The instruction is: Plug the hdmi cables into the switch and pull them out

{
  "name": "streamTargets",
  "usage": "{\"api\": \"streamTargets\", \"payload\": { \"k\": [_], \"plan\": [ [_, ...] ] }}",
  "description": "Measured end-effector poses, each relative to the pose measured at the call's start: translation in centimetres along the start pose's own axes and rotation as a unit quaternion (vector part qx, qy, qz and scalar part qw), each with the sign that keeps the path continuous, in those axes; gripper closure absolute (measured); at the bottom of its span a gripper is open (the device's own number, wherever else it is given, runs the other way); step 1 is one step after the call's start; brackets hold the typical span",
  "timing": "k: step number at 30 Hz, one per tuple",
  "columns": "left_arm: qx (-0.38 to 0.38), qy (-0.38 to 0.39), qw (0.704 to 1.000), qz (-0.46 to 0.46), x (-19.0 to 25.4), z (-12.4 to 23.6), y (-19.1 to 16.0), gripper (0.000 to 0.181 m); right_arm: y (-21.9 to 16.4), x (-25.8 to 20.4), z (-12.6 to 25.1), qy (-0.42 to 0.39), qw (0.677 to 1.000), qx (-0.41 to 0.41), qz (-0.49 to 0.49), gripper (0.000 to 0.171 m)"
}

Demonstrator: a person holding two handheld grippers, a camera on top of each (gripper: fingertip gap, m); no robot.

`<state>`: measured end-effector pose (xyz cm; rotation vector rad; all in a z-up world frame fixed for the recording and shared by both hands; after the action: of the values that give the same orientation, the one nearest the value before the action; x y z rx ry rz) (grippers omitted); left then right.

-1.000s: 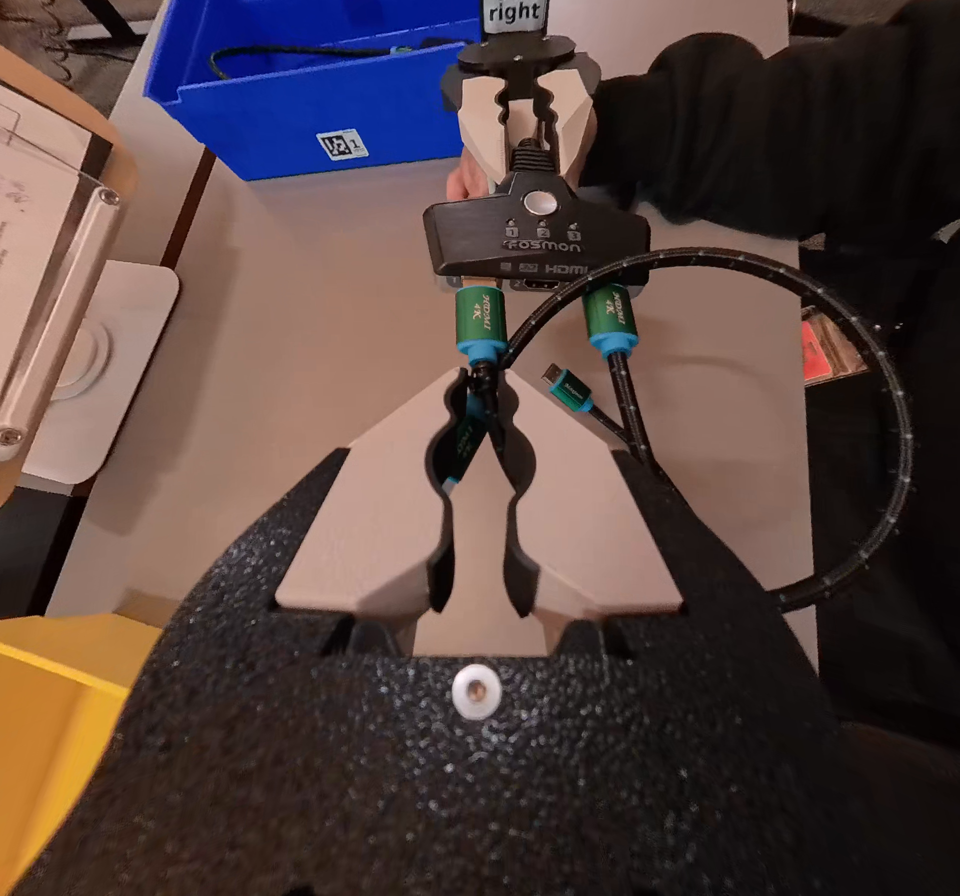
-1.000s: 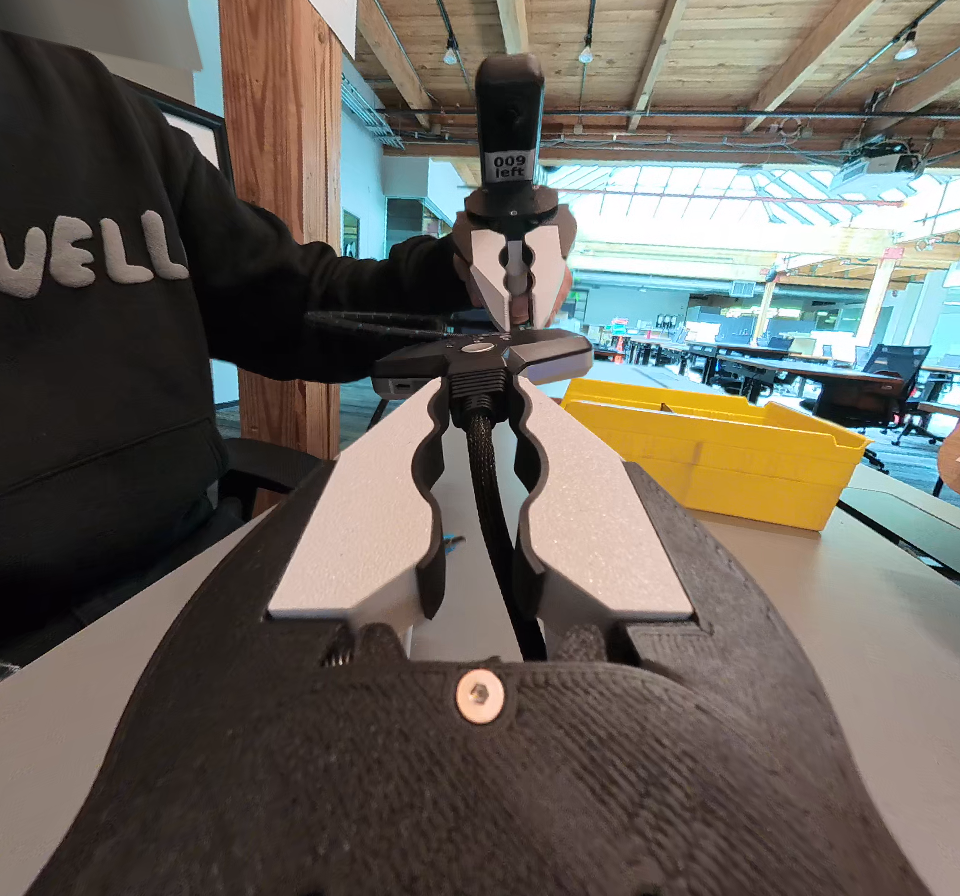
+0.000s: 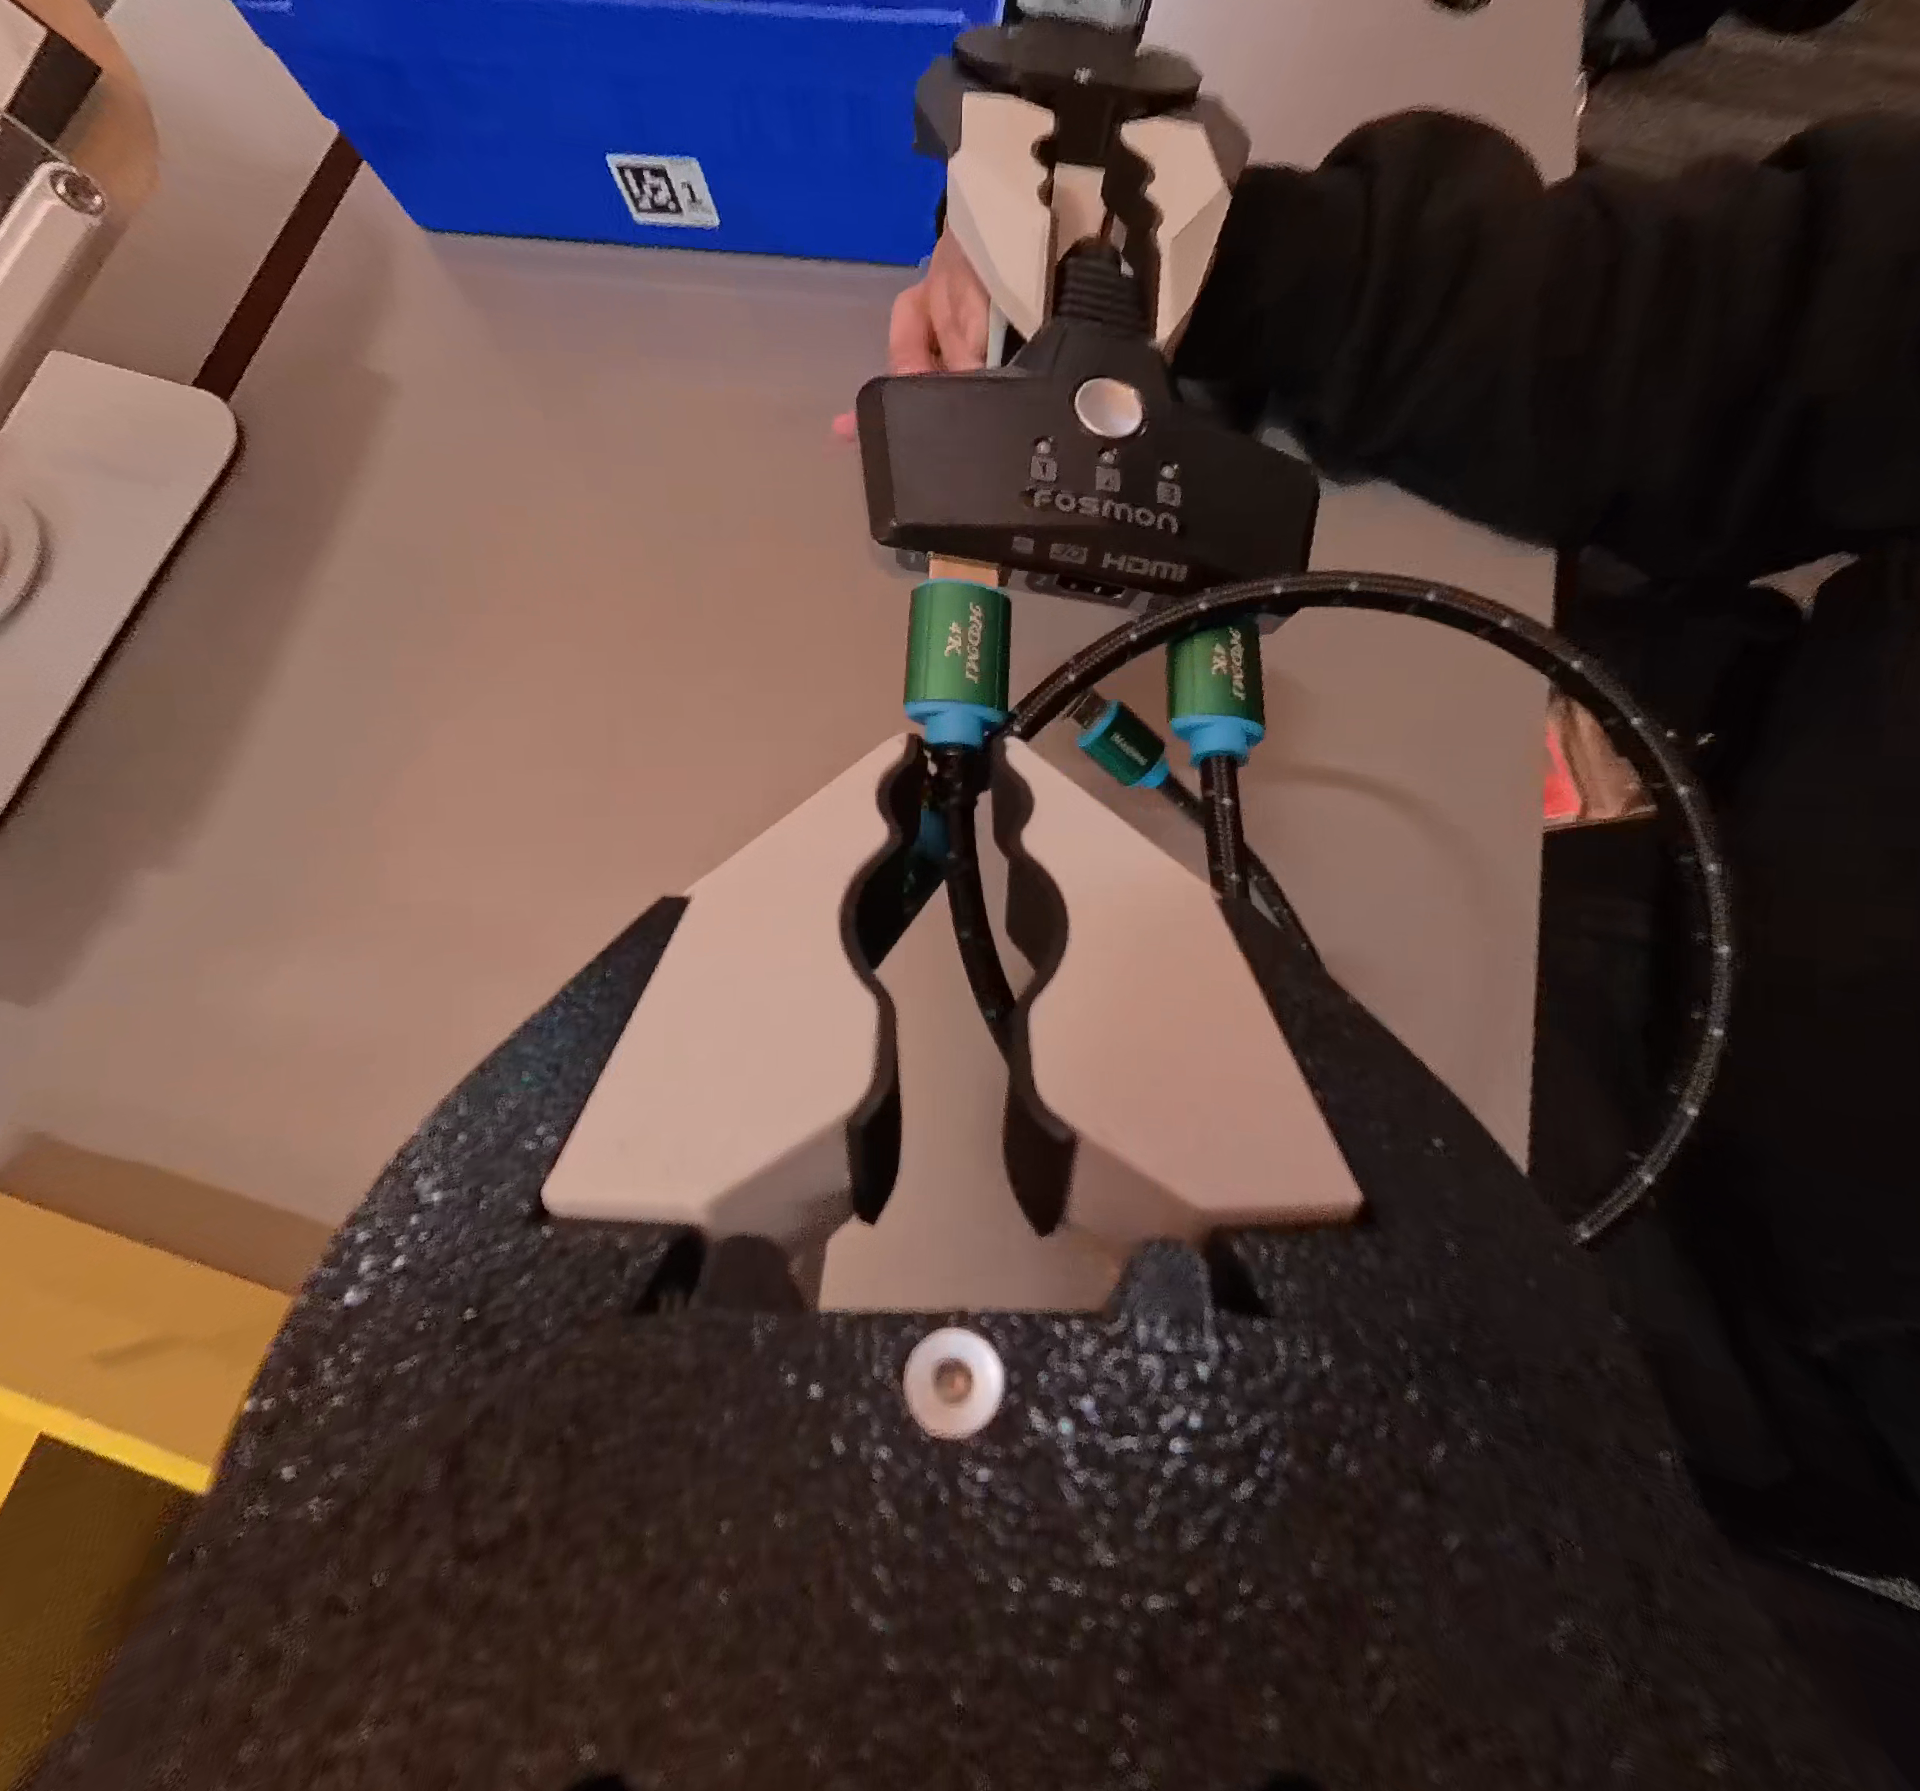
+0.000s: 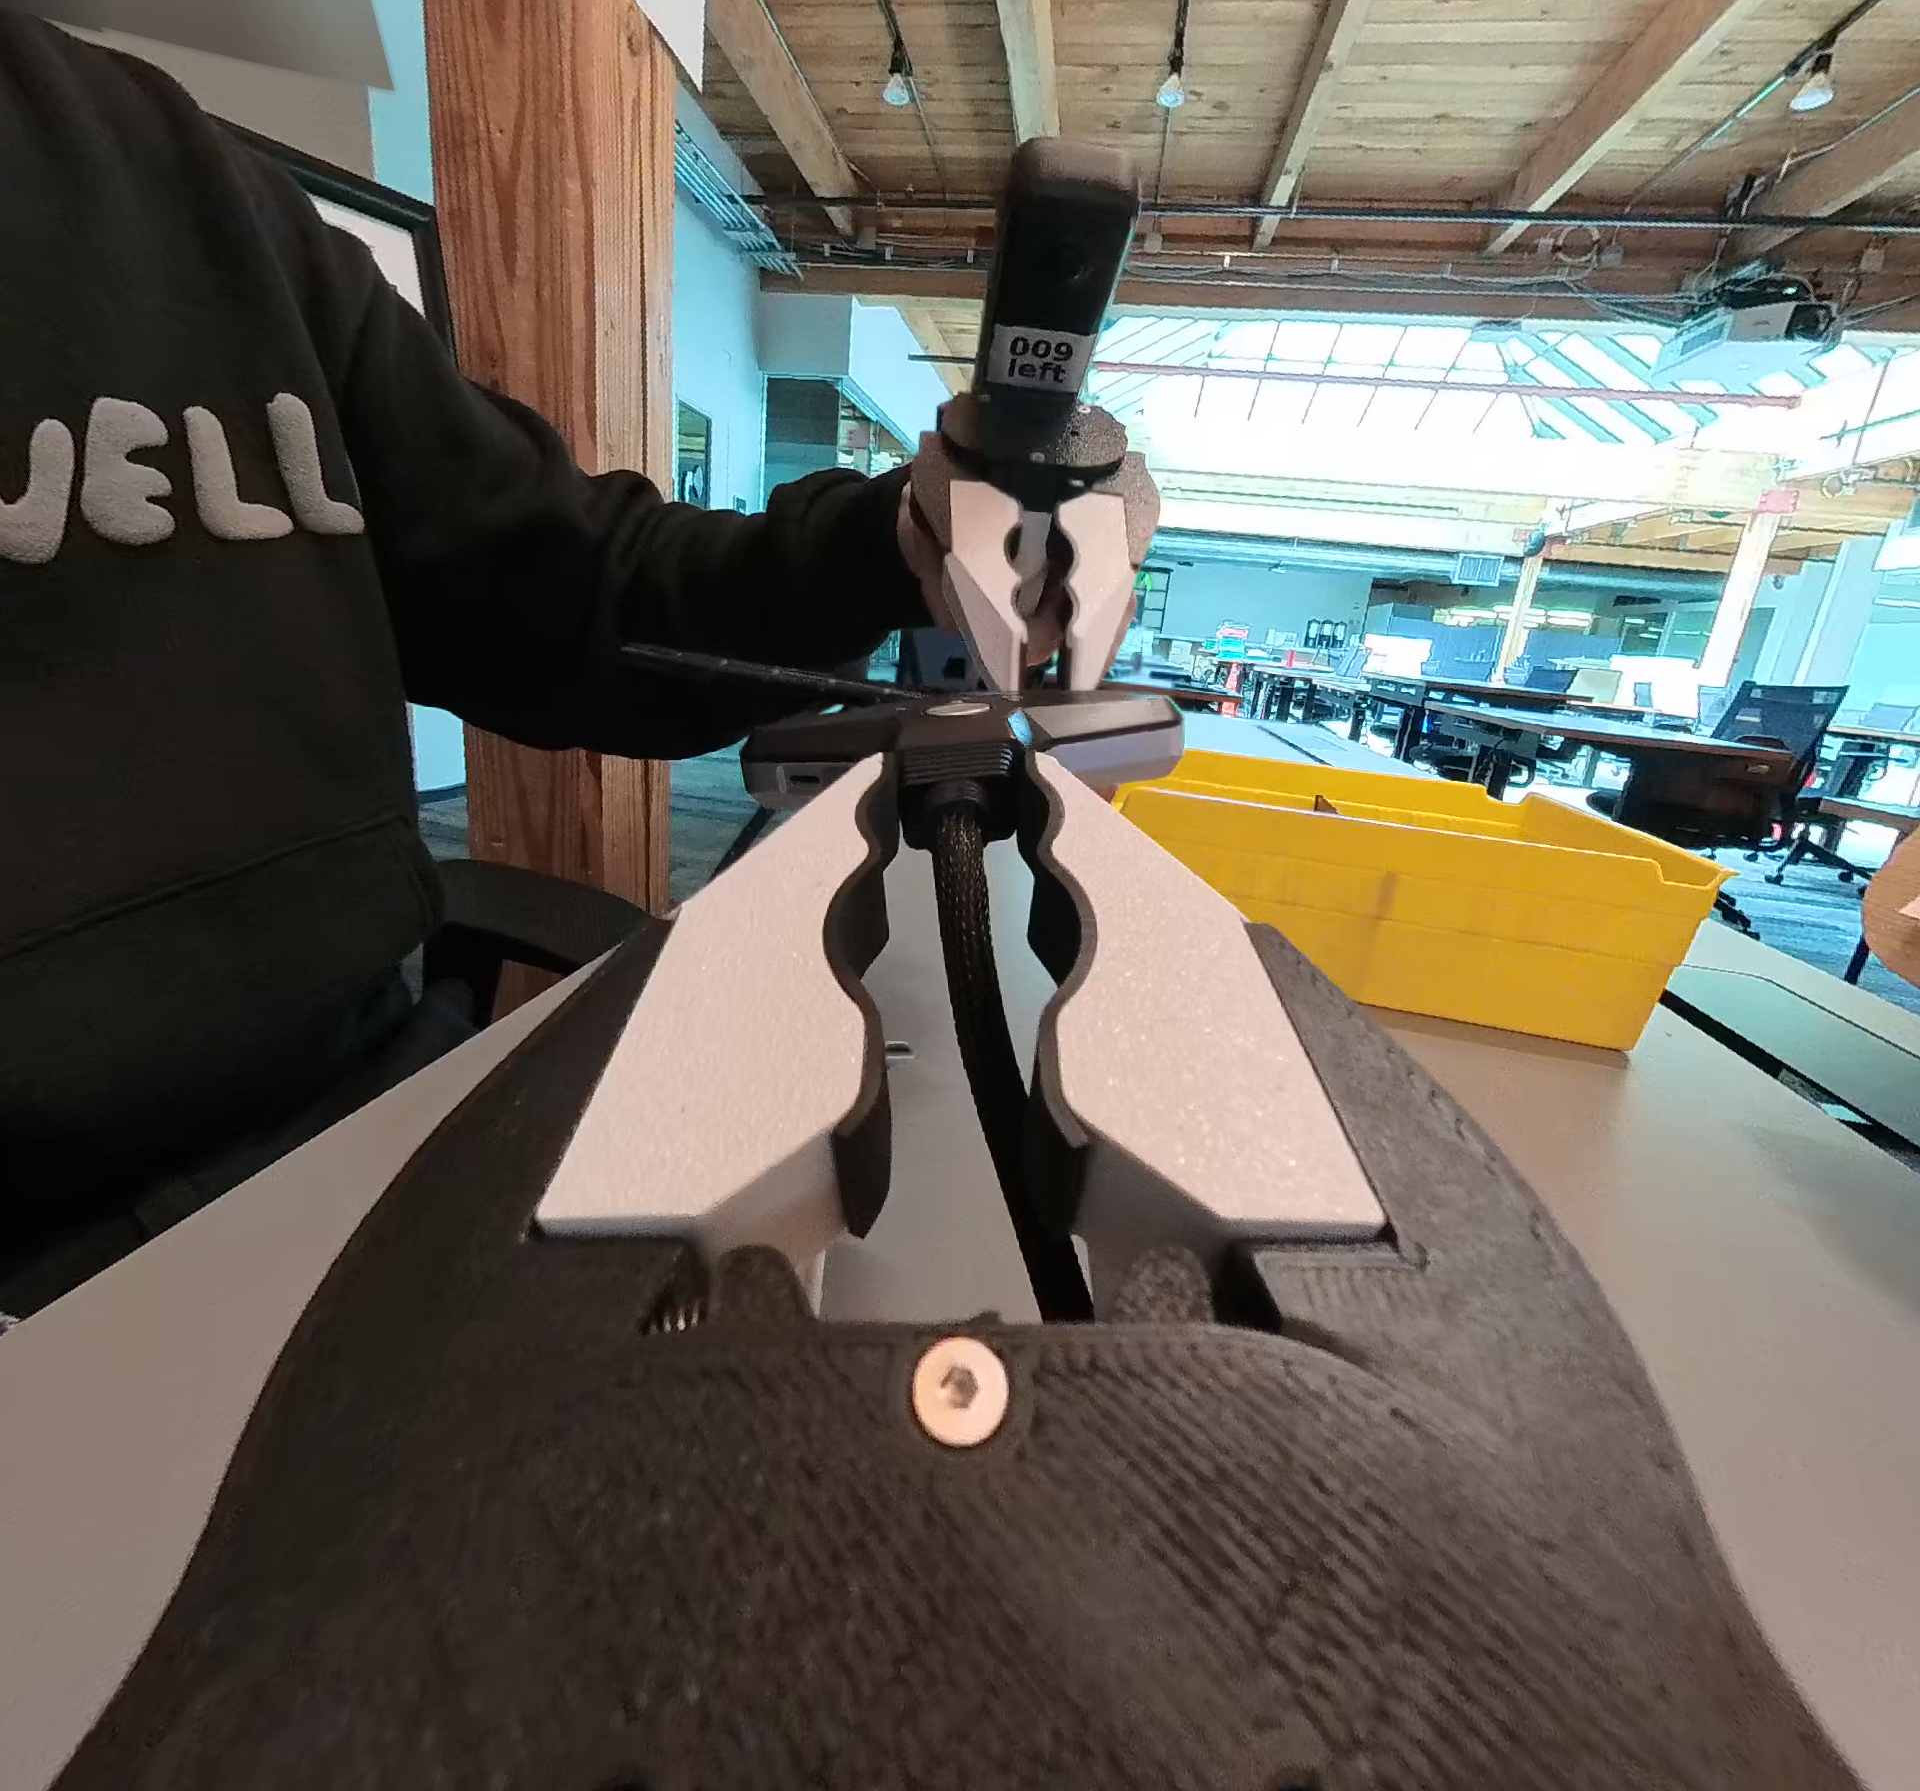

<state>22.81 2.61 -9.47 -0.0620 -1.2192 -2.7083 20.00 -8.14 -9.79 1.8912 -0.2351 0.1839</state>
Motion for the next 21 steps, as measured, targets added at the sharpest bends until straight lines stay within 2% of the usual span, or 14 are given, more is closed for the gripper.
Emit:
{"api": "streamTargets", "payload": {
  "k": [4, 11, 13, 18, 21],
  "plan": [
    [0.007, 0.005, 1.0, -0.002, -0.1, -0.2, 0.3, 0.173, 0.1, 0.0, 0.1, -0.001, 1.0, 0.005, -0.004, 0.151],
    [0.025, 0.05, 0.993, -0.108, -0.1, 0.6, 0.8, 0.175, 0.4, -0.2, -0.5, -0.001, 1.0, 0.003, 0.009, 0.151],
    [0.025, 0.05, 0.991, -0.124, -0.1, 0.7, 0.7, 0.175, 0.3, -0.3, -0.7, -0.001, 1.0, -0.009, 0.019, 0.151],
    [-0.045, 0.049, 0.987, -0.146, -0.6, 0.5, -0.6, 0.175, -0.4, -0.5, -1.4, -0.001, 0.999, -0.042, 0.026, 0.15],
    [-0.006, 0.013, 0.993, -0.118, -0.5, 0.7, 0.1, 0.176, -0.1, -0.5, -1.5, -0.002, 0.999, -0.03, 0.023, 0.15]
  ]
}}
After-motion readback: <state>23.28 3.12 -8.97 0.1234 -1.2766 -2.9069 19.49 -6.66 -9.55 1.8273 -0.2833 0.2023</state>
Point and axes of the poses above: each gripper's, where its closed fingertips meet, z back along the fingers, y out of its top, x = y × z across the jaws, the point moved 1 cm from there along z, back along the fingers, and after that the axes turned 9 degrees about z, right-handed, at the moved point
